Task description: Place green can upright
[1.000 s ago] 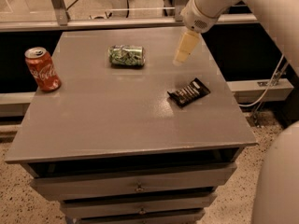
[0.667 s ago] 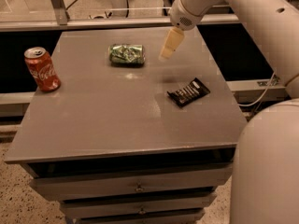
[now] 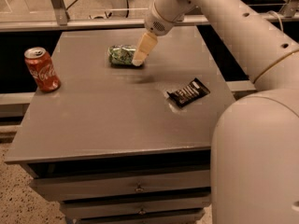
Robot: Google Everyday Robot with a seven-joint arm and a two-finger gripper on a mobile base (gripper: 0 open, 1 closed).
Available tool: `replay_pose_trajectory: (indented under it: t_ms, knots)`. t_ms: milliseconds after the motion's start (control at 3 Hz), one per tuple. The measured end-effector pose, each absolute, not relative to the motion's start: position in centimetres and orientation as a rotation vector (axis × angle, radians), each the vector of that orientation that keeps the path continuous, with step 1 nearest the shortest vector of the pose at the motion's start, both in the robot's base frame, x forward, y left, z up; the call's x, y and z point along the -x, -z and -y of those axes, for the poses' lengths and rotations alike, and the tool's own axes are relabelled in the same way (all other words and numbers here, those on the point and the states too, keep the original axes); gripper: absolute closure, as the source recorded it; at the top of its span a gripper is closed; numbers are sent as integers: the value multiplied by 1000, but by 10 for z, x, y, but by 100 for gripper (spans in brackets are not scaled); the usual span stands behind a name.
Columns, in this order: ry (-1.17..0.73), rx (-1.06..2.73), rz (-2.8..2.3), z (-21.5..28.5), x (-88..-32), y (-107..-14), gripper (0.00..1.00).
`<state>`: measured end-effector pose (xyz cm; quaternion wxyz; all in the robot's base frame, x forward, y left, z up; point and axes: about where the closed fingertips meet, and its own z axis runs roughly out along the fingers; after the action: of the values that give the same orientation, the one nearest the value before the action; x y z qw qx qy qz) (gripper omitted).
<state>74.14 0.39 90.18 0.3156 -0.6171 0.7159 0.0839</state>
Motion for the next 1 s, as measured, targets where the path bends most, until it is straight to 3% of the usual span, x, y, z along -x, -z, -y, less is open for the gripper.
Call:
replay_pose_trajectory:
  t_ms: [1000]
  knots:
    - [-280, 1720, -1949, -66, -747, -846, 0]
